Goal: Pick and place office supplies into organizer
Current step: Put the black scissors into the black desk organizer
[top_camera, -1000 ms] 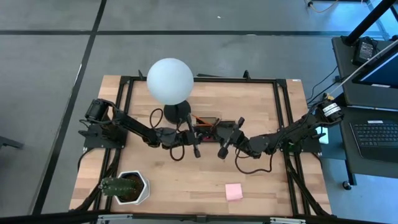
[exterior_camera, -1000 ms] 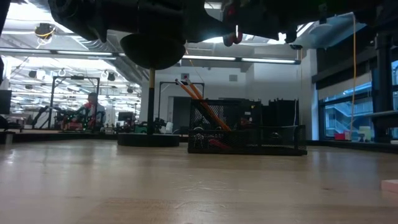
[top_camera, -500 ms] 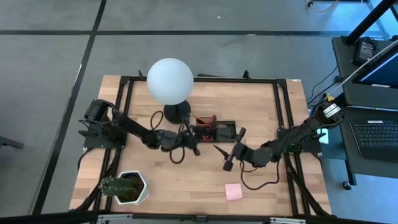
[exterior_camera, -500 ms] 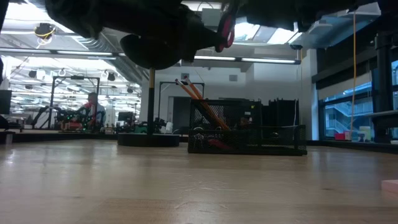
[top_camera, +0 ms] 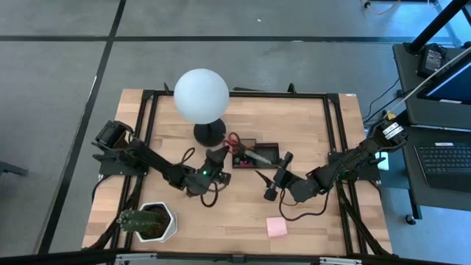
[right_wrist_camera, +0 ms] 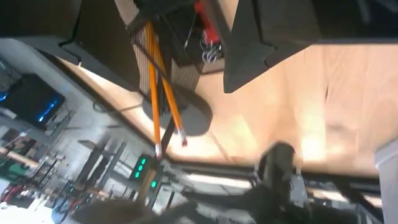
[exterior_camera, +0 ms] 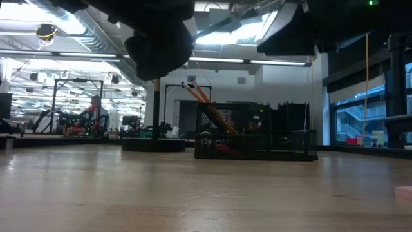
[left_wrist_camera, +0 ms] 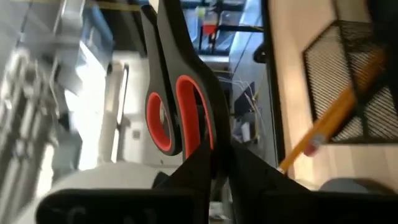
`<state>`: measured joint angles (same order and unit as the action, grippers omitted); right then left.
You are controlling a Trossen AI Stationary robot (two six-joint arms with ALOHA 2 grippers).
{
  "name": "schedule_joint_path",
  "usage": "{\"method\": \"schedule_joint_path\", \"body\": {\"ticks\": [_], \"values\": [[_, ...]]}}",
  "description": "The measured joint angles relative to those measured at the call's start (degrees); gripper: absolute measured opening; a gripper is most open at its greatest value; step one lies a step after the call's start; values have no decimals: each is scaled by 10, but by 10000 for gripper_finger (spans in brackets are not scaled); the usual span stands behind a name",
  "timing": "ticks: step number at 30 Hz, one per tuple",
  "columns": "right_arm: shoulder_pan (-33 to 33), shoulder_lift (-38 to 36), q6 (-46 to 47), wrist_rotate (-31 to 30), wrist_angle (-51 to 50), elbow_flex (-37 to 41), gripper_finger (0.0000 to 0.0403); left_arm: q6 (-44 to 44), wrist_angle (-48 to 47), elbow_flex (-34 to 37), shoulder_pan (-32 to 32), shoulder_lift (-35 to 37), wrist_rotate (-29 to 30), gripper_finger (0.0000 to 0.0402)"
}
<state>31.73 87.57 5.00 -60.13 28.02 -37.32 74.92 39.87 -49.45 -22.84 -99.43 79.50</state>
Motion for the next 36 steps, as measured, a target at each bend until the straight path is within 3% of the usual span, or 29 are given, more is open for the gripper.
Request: {"method": "schedule_joint_path", "body": {"ticks": [8,21,32,36], "values": [[8,0,103,12,-110,0,236,74,-176,0,22,1,-8,28],[13,0,128,13,-148,0,236,149,-213,-2,66,53,-18,28],[12,0,144,13,-178,0,236,168,-460,-86,53,84,-25,28],[11,0,144,13,-178,0,236,177,-486,-114,70,84,-27,28]]}}
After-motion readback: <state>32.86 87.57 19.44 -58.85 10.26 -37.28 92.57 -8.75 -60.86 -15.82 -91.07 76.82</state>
